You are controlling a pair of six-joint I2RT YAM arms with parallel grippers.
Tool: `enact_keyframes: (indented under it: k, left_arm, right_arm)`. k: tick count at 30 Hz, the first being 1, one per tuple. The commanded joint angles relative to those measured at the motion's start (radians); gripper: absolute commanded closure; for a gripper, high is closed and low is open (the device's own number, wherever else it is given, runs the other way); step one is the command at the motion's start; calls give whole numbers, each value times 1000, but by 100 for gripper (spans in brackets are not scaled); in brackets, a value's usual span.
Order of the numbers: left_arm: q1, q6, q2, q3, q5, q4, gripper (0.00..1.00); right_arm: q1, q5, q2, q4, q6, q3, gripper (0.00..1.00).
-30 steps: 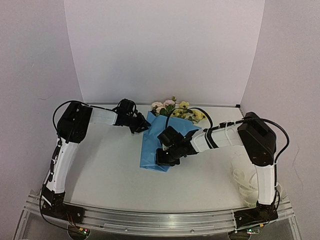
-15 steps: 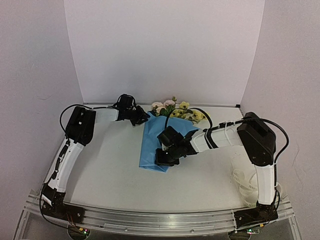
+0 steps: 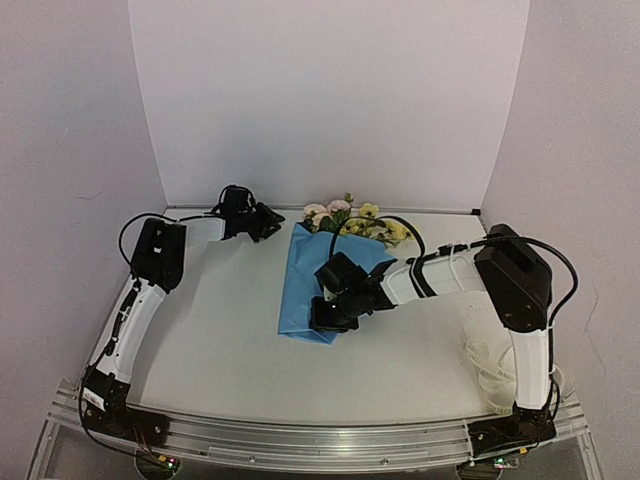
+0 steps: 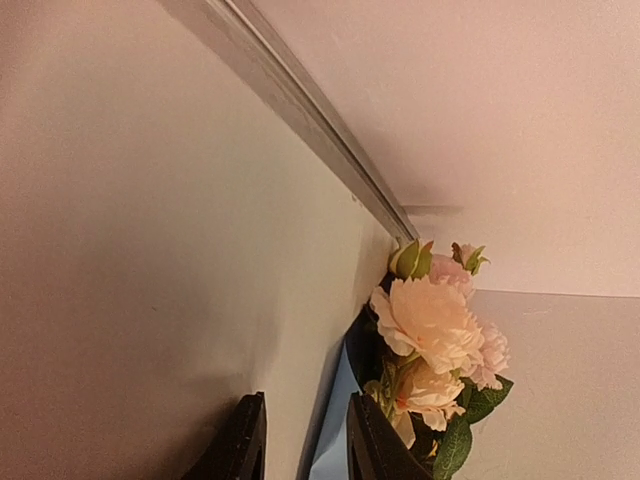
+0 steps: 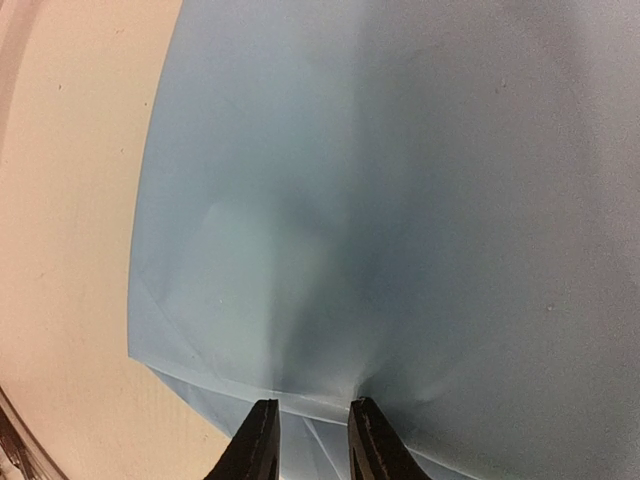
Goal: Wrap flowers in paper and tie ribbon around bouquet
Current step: Press the fold line on the folded wrapping paper, then adjust the folded bouquet at the center of the board.
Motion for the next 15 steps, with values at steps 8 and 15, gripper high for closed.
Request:
enact_keyframes:
  k: [8,15]
  left_arm:
    - [25,79,-541,-642,41,213,67]
    - [-105,157,-805,-964,23,138,64]
  right_arm:
    - [-47,14,-82,-241,-8,-139,71]
    - [-113,46,-203,-237,44,-147,65]
